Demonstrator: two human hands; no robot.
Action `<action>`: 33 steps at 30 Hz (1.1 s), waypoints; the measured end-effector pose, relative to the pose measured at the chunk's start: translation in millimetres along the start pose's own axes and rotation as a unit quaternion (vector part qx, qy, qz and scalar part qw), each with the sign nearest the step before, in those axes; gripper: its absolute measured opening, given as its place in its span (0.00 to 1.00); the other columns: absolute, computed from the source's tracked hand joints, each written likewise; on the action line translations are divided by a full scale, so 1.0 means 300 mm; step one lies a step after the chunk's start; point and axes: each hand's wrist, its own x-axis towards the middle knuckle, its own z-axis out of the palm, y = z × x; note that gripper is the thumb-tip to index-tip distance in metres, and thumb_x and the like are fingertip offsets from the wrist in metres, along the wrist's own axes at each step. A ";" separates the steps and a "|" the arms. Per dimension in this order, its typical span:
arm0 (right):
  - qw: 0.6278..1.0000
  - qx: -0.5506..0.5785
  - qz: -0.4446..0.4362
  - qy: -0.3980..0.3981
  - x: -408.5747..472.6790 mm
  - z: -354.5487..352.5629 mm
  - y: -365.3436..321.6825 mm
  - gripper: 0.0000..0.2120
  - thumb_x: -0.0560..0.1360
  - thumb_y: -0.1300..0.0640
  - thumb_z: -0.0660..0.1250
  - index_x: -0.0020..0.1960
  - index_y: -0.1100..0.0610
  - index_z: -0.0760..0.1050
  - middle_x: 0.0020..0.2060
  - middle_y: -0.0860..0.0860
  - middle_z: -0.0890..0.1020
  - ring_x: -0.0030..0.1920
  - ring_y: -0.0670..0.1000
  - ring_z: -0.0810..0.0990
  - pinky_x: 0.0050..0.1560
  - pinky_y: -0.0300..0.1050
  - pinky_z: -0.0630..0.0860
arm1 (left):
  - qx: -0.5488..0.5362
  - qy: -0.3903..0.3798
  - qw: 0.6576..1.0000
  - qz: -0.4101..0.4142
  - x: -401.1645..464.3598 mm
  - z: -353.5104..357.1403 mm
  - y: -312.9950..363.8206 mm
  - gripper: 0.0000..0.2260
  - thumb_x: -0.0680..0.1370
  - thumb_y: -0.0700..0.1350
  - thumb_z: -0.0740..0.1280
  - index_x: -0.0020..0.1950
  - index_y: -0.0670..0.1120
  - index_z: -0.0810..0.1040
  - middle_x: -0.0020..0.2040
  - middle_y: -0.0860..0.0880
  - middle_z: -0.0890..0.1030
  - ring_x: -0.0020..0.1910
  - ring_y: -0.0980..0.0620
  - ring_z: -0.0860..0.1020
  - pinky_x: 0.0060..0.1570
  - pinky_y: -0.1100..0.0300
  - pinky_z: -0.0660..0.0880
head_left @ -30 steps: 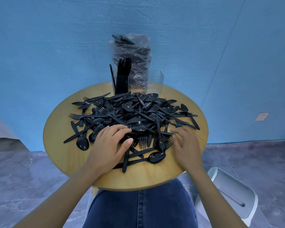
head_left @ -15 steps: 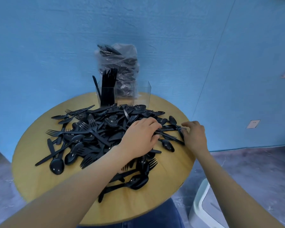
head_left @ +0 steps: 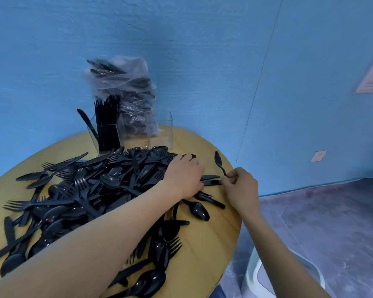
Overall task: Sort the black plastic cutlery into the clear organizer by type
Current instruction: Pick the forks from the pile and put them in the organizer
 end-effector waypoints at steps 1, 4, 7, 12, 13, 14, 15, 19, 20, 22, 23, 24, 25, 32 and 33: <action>1.000 0.022 0.015 0.014 0.004 -0.002 0.006 0.03 0.74 0.59 0.66 0.44 0.60 0.74 0.31 0.47 0.74 0.38 0.50 0.73 0.36 0.42 0.66 | 0.010 -0.006 1.000 0.004 0.010 0.000 0.001 0.16 0.79 0.55 0.58 0.61 0.47 0.74 0.61 0.47 0.75 0.63 0.46 0.68 0.60 0.54 0.63; 0.997 0.058 0.031 0.035 0.011 0.004 0.018 0.04 0.74 0.60 0.66 0.45 0.60 0.75 0.31 0.47 0.74 0.38 0.49 0.73 0.35 0.40 0.66 | 0.035 -0.017 0.999 0.024 0.037 -0.009 0.008 0.12 0.79 0.51 0.59 0.55 0.46 0.76 0.56 0.47 0.77 0.59 0.46 0.70 0.58 0.55 0.64; 0.994 0.086 0.041 0.052 0.012 0.011 0.027 0.03 0.74 0.60 0.66 0.44 0.60 0.75 0.31 0.47 0.74 0.35 0.45 0.72 0.33 0.34 0.65 | 0.059 -0.032 0.997 0.034 0.053 -0.018 0.016 0.08 0.79 0.47 0.59 0.50 0.45 0.76 0.52 0.47 0.77 0.56 0.46 0.72 0.54 0.56 0.63; 0.990 0.112 0.054 0.070 0.011 0.013 0.037 0.03 0.74 0.60 0.66 0.43 0.59 0.75 0.32 0.50 0.75 0.34 0.45 0.72 0.32 0.34 0.65 | 0.072 -0.044 0.996 0.017 0.055 0.006 0.007 0.11 0.80 0.43 0.56 0.58 0.42 0.74 0.59 0.44 0.76 0.60 0.44 0.70 0.60 0.54 0.63; 0.989 0.113 0.057 0.073 0.011 0.015 0.036 0.03 0.74 0.60 0.65 0.43 0.59 0.75 0.32 0.50 0.75 0.33 0.45 0.72 0.32 0.34 0.65 | 0.070 -0.041 0.997 0.012 0.051 0.015 0.002 0.11 0.80 0.42 0.55 0.59 0.42 0.73 0.60 0.43 0.75 0.61 0.44 0.70 0.61 0.54 0.63; 0.989 0.112 0.059 0.075 0.010 0.016 0.035 0.03 0.74 0.60 0.65 0.43 0.60 0.75 0.32 0.50 0.75 0.34 0.45 0.72 0.32 0.34 0.65 | 0.063 -0.036 0.997 0.007 0.048 0.022 -0.003 0.12 0.80 0.41 0.55 0.61 0.41 0.72 0.61 0.43 0.75 0.61 0.44 0.70 0.61 0.54 0.63; 0.989 0.110 0.058 0.077 0.009 0.018 0.033 0.03 0.74 0.60 0.65 0.43 0.60 0.75 0.32 0.50 0.76 0.34 0.45 0.72 0.32 0.35 0.65 | 0.049 -0.029 0.998 0.002 0.044 0.029 -0.009 0.12 0.80 0.40 0.55 0.61 0.42 0.71 0.61 0.43 0.75 0.61 0.45 0.71 0.61 0.54 0.64; 0.998 0.049 0.013 0.040 0.002 0.031 0.023 0.03 0.73 0.59 0.65 0.43 0.58 0.74 0.33 0.49 0.75 0.36 0.48 0.73 0.34 0.41 0.67 | -0.056 0.042 0.997 -0.027 0.026 0.020 -0.039 0.09 0.81 0.43 0.57 0.59 0.45 0.70 0.56 0.47 0.77 0.57 0.47 0.73 0.54 0.56 0.65; 1.000 0.018 -0.003 0.017 0.000 0.038 0.018 0.03 0.73 0.57 0.65 0.43 0.56 0.74 0.34 0.48 0.75 0.37 0.49 0.74 0.35 0.42 0.68 | -0.094 0.062 0.993 -0.039 0.020 0.010 -0.049 0.09 0.81 0.45 0.57 0.58 0.46 0.71 0.54 0.48 0.78 0.55 0.47 0.74 0.53 0.56 0.65; 0.999 -0.035 -0.030 -0.023 -0.004 0.049 0.006 0.03 0.74 0.54 0.66 0.43 0.54 0.74 0.34 0.46 0.75 0.38 0.49 0.75 0.36 0.43 0.70 | -0.184 0.092 0.976 -0.067 0.005 -0.013 -0.069 0.08 0.81 0.47 0.58 0.56 0.47 0.73 0.49 0.49 0.80 0.50 0.47 0.76 0.53 0.54 0.66; 0.997 -0.054 -0.041 -0.036 -0.004 0.054 0.001 0.04 0.74 0.53 0.66 0.44 0.53 0.74 0.34 0.45 0.75 0.39 0.49 0.75 0.37 0.43 0.71 | -0.233 0.107 0.963 -0.081 -0.005 -0.022 -0.078 0.06 0.80 0.47 0.59 0.53 0.47 0.73 0.46 0.50 0.80 0.48 0.47 0.76 0.54 0.53 0.67; 0.996 -0.065 -0.048 -0.045 -0.004 0.058 -0.004 0.04 0.74 0.53 0.66 0.44 0.53 0.74 0.34 0.45 0.75 0.40 0.49 0.75 0.38 0.43 0.72 | -0.281 0.124 0.947 -0.094 -0.015 -0.031 -0.088 0.05 0.80 0.47 0.60 0.52 0.48 0.74 0.44 0.52 0.79 0.47 0.47 0.77 0.54 0.52 0.68; 0.995 -0.070 -0.051 -0.050 -0.002 0.060 -0.007 0.04 0.74 0.53 0.67 0.44 0.53 0.74 0.34 0.45 0.75 0.40 0.49 0.75 0.38 0.43 0.72 | -0.324 0.140 0.930 -0.106 -0.026 -0.040 -0.096 0.04 0.79 0.46 0.62 0.51 0.48 0.74 0.42 0.54 0.78 0.46 0.48 0.77 0.55 0.52 0.69; 0.993 -0.058 -0.067 -0.083 0.020 0.059 -0.016 0.10 0.75 0.48 0.67 0.46 0.55 0.76 0.37 0.48 0.77 0.41 0.49 0.75 0.39 0.42 0.70 | -0.520 0.183 0.821 -0.149 -0.074 -0.094 -0.129 0.10 0.77 0.43 0.67 0.41 0.57 0.72 0.40 0.59 0.77 0.43 0.59 0.75 0.46 0.65 0.69; 0.992 -0.061 -0.071 -0.081 0.022 0.058 -0.017 0.11 0.76 0.48 0.66 0.46 0.56 0.77 0.39 0.50 0.78 0.42 0.49 0.76 0.40 0.42 0.70 | -0.540 0.188 0.807 -0.146 -0.078 -0.099 -0.133 0.10 0.77 0.42 0.67 0.41 0.56 0.74 0.41 0.55 0.79 0.43 0.57 0.77 0.45 0.65 0.70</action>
